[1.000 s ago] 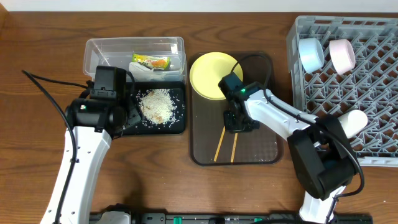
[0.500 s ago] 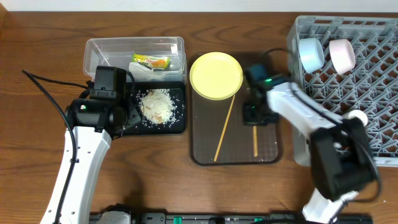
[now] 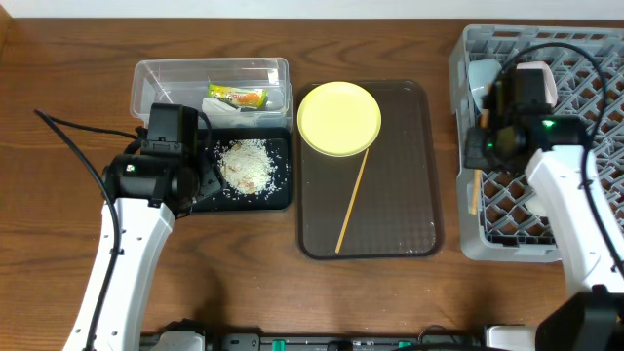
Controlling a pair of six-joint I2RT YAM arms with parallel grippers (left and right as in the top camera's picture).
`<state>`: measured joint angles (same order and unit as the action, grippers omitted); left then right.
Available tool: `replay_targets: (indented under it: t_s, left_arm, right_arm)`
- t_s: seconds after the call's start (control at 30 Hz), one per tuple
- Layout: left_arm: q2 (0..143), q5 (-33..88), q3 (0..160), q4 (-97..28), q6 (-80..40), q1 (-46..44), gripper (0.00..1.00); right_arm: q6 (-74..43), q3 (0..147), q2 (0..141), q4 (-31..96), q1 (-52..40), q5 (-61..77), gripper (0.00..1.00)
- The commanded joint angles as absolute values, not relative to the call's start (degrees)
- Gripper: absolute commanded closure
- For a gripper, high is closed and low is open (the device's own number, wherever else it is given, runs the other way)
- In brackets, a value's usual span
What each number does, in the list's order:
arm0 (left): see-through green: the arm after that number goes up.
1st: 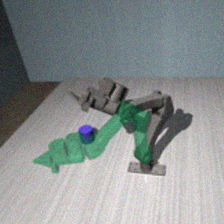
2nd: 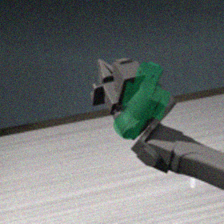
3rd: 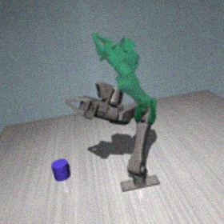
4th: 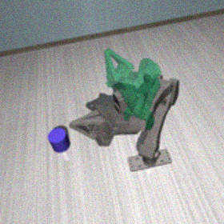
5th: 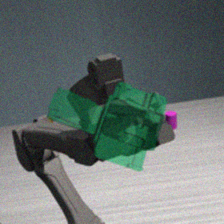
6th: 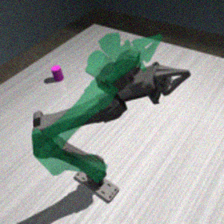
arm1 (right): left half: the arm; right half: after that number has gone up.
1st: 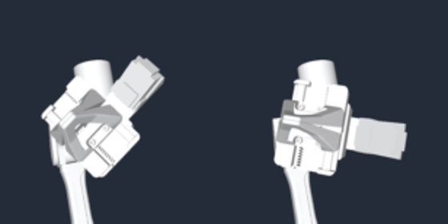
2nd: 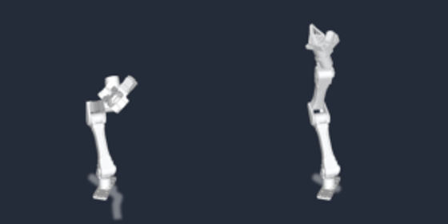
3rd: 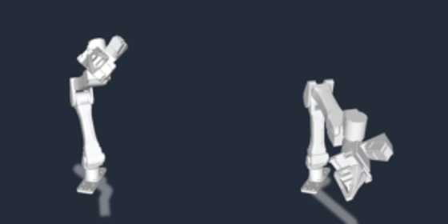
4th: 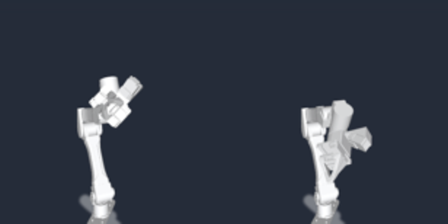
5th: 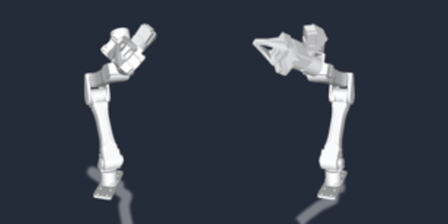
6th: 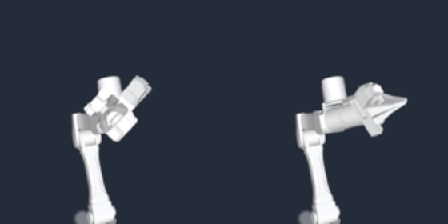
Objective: Sort waste into correct bins and load items into the dishwasher rack
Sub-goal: 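Insert the held chopstick upright into the dish rack, then return the right gripper to the tray and pinch the second chopstick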
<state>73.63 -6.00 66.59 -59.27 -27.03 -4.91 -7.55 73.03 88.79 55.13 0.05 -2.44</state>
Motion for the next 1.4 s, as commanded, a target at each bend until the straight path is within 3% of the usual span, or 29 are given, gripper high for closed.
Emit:
replay_targets:
  t_s: [0.0,0.17,0.2,0.27,0.33,0.5,0.73,1.03,1.37]
  left_arm:
    - [73.7,-6.5,66.6,-59.5,-27.3,-4.7,0.26]
    - [73.7,-6.5,66.6,-59.5,-27.3,-4.7,0.27]
    - [73.7,-6.5,66.6,-59.5,-27.3,-4.7,0.27]
    - [73.7,-6.5,66.6,-59.5,-27.3,-4.7,0.27]
    - [73.7,-6.5,66.6,-59.5,-27.3,-4.7,0.27]
    - [73.7,-6.5,66.6,-59.5,-27.3,-4.7,0.26]
    - [73.7,-6.5,66.6,-59.5,-27.3,-4.7,0.27]
    - [73.7,-6.5,66.6,-59.5,-27.3,-4.7,0.26]
    - [73.7,-6.5,66.6,-59.5,-27.3,-4.7,0.27]
  right_arm:
    - [-3.4,72.4,90.9,55.4,2.6,-3.6,0.99]
    - [-2.3,72.4,93.7,55.1,3.9,-2.4,0.95]
    - [-2.0,72.4,93.7,55.0,3.9,-1.8,0.88]
    - [-1.6,72.4,93.5,54.4,3.7,-2.0,0.54]
    - [-1.6,72.9,93.1,53.8,3.7,-2.1,0.44]
    - [-1.7,75.4,90.7,53.5,2.9,0.8,0.48]
    - [-4.3,75.6,88.9,50.3,-4.1,15.5,0.5]
    - [-5.7,75.3,95.9,50.2,-22.5,11.7,0.48]
    - [-22.7,75.3,110.6,50.1,-34.6,4.3,0.48]
